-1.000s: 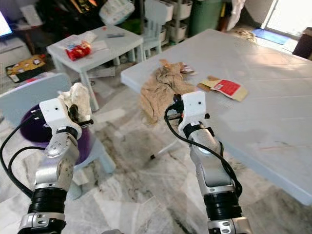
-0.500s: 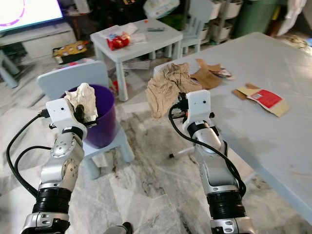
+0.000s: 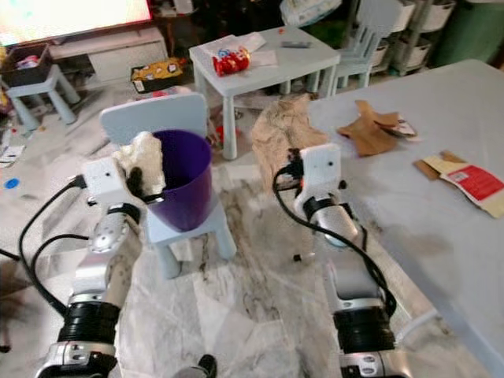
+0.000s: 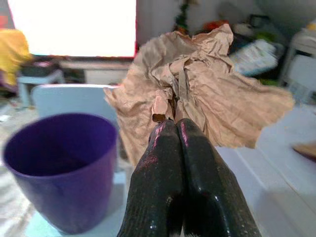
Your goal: Picking trash to rubbish bin
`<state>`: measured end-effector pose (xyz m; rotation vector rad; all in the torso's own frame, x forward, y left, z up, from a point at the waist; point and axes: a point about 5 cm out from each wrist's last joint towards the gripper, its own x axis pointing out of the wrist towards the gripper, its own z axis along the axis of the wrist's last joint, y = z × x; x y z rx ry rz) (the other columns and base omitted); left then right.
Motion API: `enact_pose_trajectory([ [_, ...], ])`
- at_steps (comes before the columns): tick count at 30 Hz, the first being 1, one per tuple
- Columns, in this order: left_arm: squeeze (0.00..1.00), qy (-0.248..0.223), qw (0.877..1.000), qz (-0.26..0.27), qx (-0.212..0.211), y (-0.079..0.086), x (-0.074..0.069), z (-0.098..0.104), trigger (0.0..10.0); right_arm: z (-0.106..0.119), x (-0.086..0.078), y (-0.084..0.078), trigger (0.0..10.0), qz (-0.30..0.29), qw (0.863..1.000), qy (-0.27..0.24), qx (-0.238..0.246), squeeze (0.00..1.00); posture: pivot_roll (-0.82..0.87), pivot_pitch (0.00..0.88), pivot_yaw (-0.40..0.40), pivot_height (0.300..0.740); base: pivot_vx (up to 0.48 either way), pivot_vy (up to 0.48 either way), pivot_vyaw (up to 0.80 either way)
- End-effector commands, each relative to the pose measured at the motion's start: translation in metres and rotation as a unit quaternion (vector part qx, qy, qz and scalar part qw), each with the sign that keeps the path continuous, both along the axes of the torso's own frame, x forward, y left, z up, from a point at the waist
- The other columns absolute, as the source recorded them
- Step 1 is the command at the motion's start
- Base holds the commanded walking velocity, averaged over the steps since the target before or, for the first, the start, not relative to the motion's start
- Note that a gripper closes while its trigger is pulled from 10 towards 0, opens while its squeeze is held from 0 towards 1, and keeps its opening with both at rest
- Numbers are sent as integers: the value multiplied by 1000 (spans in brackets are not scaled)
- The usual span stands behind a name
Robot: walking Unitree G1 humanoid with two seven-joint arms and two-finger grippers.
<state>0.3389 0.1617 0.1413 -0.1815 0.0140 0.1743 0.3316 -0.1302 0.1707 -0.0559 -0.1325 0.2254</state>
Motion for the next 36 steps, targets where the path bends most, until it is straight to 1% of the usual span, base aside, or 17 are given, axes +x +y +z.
enact_pose_trajectory([
  [1,0,-1,1000,-9,-3,-4,0,0,0,2,-1,-3,0,-2,1000,-3,-4,0,22,69,-19,740,0,0,800],
  [10,0,-1,1000,-11,-4,-5,0,-1,0,2,-1,-3,0,-2,1000,-2,-3,0,21,70,-21,740,0,0,751],
  [17,0,-3,1000,-14,-6,-5,0,0,0,2,-1,-3,0,-4,1000,-2,0,0,18,72,-21,740,0,0,0],
  [27,0,-8,1000,-16,-12,-5,0,1,0,3,-1,-2,0,-2,1000,-3,0,0,18,73,-20,740,303,0,0],
  [36,0,-8,1000,-17,-15,-4,1,1,0,3,-2,-2,0,-3,1000,-3,1,0,19,74,-18,740,446,0,0],
])
